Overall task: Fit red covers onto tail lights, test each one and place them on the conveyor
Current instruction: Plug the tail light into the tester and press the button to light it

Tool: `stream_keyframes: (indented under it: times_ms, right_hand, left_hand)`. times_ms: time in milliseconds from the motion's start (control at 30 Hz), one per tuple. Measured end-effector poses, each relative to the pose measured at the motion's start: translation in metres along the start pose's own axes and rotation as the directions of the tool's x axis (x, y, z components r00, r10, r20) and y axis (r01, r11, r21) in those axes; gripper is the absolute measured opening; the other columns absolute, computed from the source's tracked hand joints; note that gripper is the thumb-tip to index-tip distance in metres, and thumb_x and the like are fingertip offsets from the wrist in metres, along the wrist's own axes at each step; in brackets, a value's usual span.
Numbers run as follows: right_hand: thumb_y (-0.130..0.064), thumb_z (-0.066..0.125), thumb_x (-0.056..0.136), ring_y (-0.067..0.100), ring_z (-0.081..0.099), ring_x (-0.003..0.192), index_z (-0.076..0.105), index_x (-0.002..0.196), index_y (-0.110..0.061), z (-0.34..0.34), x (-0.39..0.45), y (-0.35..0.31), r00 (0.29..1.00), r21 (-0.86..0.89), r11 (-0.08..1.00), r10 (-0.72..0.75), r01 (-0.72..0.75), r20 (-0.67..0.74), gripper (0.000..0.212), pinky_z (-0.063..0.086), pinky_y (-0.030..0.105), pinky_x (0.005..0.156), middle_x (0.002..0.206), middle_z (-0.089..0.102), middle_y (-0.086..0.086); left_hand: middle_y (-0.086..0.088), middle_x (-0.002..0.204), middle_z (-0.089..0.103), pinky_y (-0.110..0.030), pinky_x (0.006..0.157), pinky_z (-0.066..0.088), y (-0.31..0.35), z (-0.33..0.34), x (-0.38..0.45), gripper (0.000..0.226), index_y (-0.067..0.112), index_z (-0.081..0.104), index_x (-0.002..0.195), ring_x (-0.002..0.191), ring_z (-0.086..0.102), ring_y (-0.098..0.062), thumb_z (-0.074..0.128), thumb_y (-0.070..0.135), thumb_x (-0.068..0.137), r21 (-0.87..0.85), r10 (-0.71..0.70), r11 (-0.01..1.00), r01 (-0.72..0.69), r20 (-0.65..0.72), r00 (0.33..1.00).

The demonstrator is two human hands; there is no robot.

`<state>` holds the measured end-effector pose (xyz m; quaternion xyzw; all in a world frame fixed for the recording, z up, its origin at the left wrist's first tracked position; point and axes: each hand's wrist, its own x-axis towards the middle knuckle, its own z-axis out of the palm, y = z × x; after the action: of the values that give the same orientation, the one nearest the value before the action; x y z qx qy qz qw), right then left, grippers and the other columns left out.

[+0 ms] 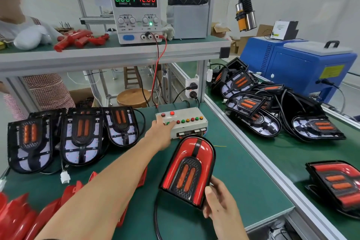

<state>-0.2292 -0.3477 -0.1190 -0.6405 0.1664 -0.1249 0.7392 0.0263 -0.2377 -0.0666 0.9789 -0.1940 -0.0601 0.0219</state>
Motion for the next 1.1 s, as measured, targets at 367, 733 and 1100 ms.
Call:
stream_keyframes:
  times_ms: [367,733,1100]
  right_hand:
    - [-0.005,0.049,0.103,0.019,0.046,0.052,0.059,0.123,-0.018,0.000,-0.002,-0.007,1.000,-0.022,1.000,0.003,-0.003,0.009,0.026,0.039,0.024,0.047,0.079,0.071,0.003]
    - [-0.011,0.048,0.105,0.019,0.048,0.052,0.060,0.123,-0.023,-0.001,-0.001,-0.003,1.000,-0.053,0.998,0.018,-0.017,0.012,0.025,0.042,0.026,0.051,0.090,0.075,-0.001]
    - [-0.009,0.050,0.102,0.017,0.055,0.048,0.060,0.125,-0.019,0.000,0.000,-0.006,0.998,-0.005,0.998,0.055,-0.055,0.021,0.026,0.043,0.027,0.047,0.100,0.078,0.008]
  left_hand:
    - [-0.019,0.160,0.011,-0.045,0.102,0.047,0.000,0.000,0.000,0.082,0.041,0.018,0.160,0.143,0.029,-0.035,0.047,0.002,0.094,0.019,0.004,1.000,-0.003,-0.026,1.000]
    - [-0.012,0.152,0.033,-0.047,0.115,0.032,0.015,-0.007,0.008,0.068,0.029,0.038,0.153,0.140,0.031,-0.033,0.062,0.016,0.091,0.062,0.106,0.993,-0.097,-0.171,0.980]
    - [-0.010,0.166,0.023,-0.056,0.122,0.017,0.049,-0.001,0.045,0.071,0.021,0.019,0.163,0.152,0.017,-0.030,0.052,0.012,0.100,0.126,0.363,0.925,-0.359,-0.014,0.932]
